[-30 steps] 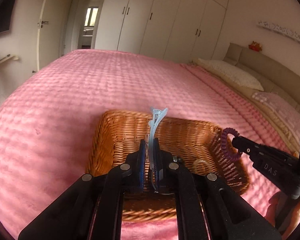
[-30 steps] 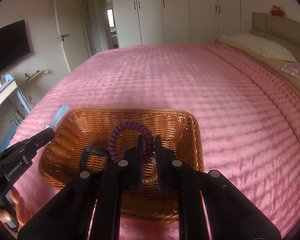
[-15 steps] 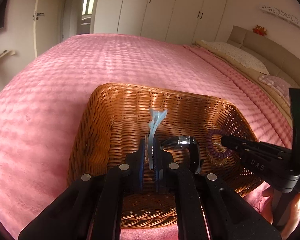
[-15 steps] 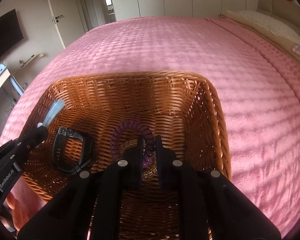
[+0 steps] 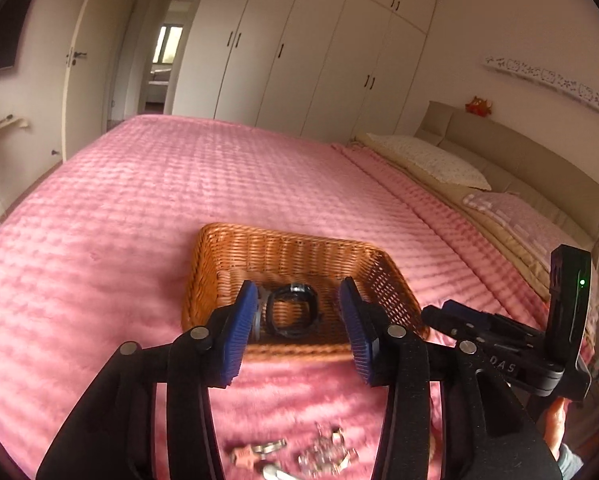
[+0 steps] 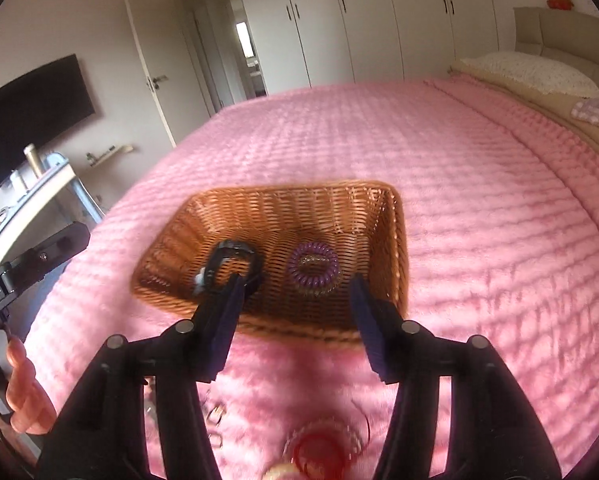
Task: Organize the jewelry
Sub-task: 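Grasp the silver key with the left gripper while the right gripper grasps the cream coil hair tie, then carry the key and cream hair tie into the basket and release both, then grasp the crystal charm with the left gripper while the right gripper grasps the red string, then carry the charm and red string into the basket and release both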
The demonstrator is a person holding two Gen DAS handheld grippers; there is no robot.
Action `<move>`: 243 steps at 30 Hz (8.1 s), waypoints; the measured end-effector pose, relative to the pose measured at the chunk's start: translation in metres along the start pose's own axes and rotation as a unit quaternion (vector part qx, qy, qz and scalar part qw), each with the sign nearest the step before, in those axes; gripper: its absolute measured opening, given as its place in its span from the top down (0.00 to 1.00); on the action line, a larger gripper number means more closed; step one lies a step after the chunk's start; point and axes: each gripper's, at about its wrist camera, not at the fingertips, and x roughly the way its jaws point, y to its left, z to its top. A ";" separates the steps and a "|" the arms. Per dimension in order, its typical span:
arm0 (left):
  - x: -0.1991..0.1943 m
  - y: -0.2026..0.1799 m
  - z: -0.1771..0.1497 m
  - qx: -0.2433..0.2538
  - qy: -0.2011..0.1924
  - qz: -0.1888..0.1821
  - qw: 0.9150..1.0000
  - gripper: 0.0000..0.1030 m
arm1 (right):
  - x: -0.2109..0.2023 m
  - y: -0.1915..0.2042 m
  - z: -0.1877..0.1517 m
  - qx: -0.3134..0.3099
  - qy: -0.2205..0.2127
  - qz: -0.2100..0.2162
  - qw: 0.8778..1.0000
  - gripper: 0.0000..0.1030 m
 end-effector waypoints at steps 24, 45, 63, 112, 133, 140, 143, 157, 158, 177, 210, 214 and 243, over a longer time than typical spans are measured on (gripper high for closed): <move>-0.027 0.015 -0.127 -0.034 0.114 0.024 0.993 0.60 | -0.039 -0.011 -0.154 0.080 0.127 0.050 0.988 0.53; 0.039 0.018 -0.133 -0.103 0.179 0.048 0.977 0.64 | -0.001 -0.002 -0.135 0.041 0.108 -0.045 0.992 0.78; -0.014 0.005 -0.155 0.121 0.205 -0.035 0.971 0.77 | -0.010 0.016 -0.145 -0.029 0.127 0.003 0.991 0.89; -0.069 -0.042 -0.064 0.105 0.032 0.016 0.994 0.89 | -0.085 0.027 -0.067 -0.029 -0.041 -0.012 0.999 0.90; 0.116 0.012 0.016 0.031 0.012 0.034 0.999 0.88 | 0.089 -0.009 0.054 0.005 0.026 -0.044 0.999 0.90; 0.133 0.026 0.000 0.028 0.040 0.033 0.998 0.88 | 0.138 -0.013 0.043 0.014 0.101 -0.020 0.995 0.90; 0.135 0.029 -0.003 0.025 0.046 0.031 0.998 0.87 | 0.139 -0.011 0.041 0.007 0.102 -0.017 0.995 0.89; 0.041 0.000 -0.002 0.041 -0.016 -0.005 0.999 0.51 | 0.036 -0.005 0.024 -0.029 0.034 -0.022 0.999 0.56; 0.027 -0.003 -0.005 0.044 -0.024 -0.007 0.999 0.49 | 0.025 -0.005 0.022 -0.033 0.027 -0.023 0.999 0.56; -0.044 0.009 -0.091 0.009 0.014 -0.010 1.000 0.45 | -0.037 0.002 -0.077 -0.063 0.026 -0.043 0.997 0.56; 0.042 -0.036 -0.145 0.071 0.152 0.023 0.985 0.88 | 0.007 -0.011 -0.118 -0.067 0.102 -0.042 0.992 0.80; 0.037 -0.032 -0.145 0.061 0.145 0.018 0.987 0.91 | 0.004 -0.009 -0.120 -0.073 0.099 -0.031 0.992 0.90; -0.006 -0.021 -0.128 0.036 0.056 -0.087 0.994 0.98 | -0.036 -0.009 -0.104 -0.047 0.047 0.042 0.997 0.93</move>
